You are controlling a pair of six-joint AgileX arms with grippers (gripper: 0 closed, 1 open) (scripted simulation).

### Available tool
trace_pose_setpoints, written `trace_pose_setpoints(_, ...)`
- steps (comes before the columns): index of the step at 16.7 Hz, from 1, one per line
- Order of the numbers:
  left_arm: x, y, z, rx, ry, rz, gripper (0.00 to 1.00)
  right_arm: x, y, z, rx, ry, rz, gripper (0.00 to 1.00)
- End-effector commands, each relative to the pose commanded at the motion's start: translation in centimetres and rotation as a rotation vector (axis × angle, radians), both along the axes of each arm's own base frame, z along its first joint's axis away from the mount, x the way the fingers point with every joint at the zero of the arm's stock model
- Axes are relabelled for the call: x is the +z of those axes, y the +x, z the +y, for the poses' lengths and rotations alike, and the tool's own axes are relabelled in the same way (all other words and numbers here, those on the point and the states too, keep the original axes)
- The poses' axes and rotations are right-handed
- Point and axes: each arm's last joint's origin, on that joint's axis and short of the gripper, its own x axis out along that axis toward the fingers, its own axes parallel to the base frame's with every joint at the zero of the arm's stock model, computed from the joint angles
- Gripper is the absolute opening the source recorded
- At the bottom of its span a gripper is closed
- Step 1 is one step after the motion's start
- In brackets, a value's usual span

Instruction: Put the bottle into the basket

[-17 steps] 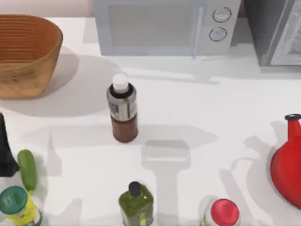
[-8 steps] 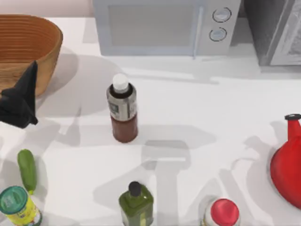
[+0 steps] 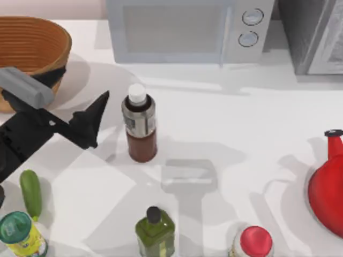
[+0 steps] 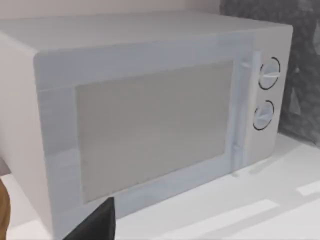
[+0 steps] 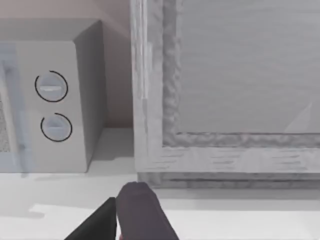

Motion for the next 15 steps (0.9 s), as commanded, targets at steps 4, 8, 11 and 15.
trace_pose_setpoints(4,-4.1,-1.2,-2.5,-0.117,0.065,0.032,1.0,0.0,0.0,0.0,0.0,0.0,0.0,1.0)
trace_pose_setpoints(8,-5.4,-2.2,-3.2,-0.157,0.088,0.07,1.0,0.0,0.0,0.0,0.0,0.0,0.0,1.0)
trace_pose_setpoints(11,-5.4,-2.1,-3.1,-0.152,0.086,0.069,1.0,0.0,0.0,0.0,0.0,0.0,0.0,1.0)
trace_pose_setpoints(15,-5.0,-1.3,-3.3,-0.154,0.085,0.068,1.0,0.0,0.0,0.0,0.0,0.0,0.0,1.0)
